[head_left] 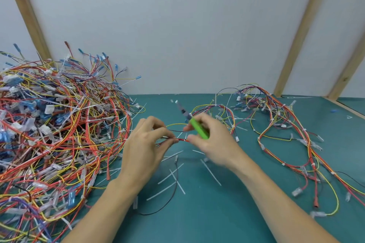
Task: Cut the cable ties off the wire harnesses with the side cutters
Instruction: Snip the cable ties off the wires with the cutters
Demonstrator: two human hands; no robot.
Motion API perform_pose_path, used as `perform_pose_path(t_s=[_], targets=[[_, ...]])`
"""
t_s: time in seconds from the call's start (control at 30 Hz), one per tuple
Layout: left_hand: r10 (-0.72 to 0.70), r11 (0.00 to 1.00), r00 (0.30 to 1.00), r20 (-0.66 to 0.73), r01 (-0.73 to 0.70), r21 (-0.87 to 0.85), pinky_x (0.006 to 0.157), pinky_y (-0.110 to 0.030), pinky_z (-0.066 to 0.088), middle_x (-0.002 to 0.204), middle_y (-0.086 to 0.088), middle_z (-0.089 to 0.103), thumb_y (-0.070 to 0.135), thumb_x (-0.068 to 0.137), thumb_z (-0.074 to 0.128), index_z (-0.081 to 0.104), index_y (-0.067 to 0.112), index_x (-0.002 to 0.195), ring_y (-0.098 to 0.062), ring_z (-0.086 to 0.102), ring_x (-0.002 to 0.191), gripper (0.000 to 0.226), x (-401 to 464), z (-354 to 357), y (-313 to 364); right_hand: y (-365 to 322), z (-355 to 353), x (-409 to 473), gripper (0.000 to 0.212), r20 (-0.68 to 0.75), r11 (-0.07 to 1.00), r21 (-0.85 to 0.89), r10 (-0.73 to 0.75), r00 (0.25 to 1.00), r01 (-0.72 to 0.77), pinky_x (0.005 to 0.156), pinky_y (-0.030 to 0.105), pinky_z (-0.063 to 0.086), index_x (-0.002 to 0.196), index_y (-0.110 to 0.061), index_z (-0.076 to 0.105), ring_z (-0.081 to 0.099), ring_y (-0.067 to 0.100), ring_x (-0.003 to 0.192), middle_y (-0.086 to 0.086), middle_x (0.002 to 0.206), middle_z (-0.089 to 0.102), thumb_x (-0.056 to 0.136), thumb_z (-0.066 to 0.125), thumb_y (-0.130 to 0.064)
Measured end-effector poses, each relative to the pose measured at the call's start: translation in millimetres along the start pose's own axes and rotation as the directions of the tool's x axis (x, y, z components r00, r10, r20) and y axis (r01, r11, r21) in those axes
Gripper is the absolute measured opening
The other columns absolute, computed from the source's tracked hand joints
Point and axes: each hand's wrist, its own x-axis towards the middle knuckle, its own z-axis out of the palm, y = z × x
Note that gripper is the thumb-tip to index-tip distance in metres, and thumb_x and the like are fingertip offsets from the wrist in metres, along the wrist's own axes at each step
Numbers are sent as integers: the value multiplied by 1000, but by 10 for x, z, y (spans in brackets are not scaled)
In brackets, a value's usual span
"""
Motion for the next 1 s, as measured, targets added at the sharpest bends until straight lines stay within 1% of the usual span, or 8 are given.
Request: perform_pose_path(t_s=[0.1,0.23,0.37,0.57,0.63,0.73,0.83,1.0], targets=[[-53,998,999,-5,53,34,57,-27,39,90,12,57,41,73,84,76,31,77,-11,54,86,14,-18,-2,9,47,-12,-37,15,111,991,-132,49,993,-34,66,12,41,92,-23,65,59,-2,70,-25,78,68,87,79,-21],[-138,990,990,-18,138,3,54,-30,43,86,13,57,42,74,84,75,30,77,-11,56,75,15,-22,-22,20,69,-13,-33,29,-20,933,-357,49,999,-53,73,33,45,97,-27,60,53,7,73,-16,84,65,82,81,-41],[-174,951,983,-54,154,-267,65,-28,56,93,8,59,15,79,84,67,20,101,-9,63,83,28,7,-4,26,84,-36,-5,20,-61,987,-157,28,998,-38,74,32,49,86,-24,61,61,9,74,-10,80,70,86,80,-18],[-609,620,785,-110,385,-683,94,-39,53,109,-2,68,6,91,49,54,20,120,-15,66,104,32,82,-84,-70,89,-175,22,23,43,976,214,38,998,-46,65,10,43,93,-15,61,60,-4,67,-4,94,79,91,69,6],[-669,588,743,-3,526,-614,102,-48,48,112,-1,70,13,101,46,63,21,109,-18,66,106,20,104,-75,-131,79,-187,19,23,57,952,301,37,998,-52,60,12,40,94,-19,61,54,3,63,-4,98,79,90,70,1],[-675,286,641,366,685,-670,88,-46,53,112,-9,75,41,106,37,68,11,113,-28,72,100,43,136,-96,-80,80,-197,9,20,133,915,389,55,990,-103,59,23,36,97,-20,61,41,22,74,-2,103,79,82,71,-11],[-495,199,706,507,660,-725,73,-37,59,117,-8,74,52,95,47,63,15,126,-27,74,100,51,137,-137,-37,78,-200,-4,22,212,922,362,64,975,-139,61,24,41,99,-19,62,46,24,78,-1,105,78,80,72,-15],[-394,282,825,405,528,-801,78,-31,58,111,-2,75,28,87,68,71,23,117,-20,71,103,31,132,-139,-5,79,-167,-6,18,211,936,314,93,973,-158,74,20,50,91,-29,69,64,11,83,-1,103,78,77,75,-18]])
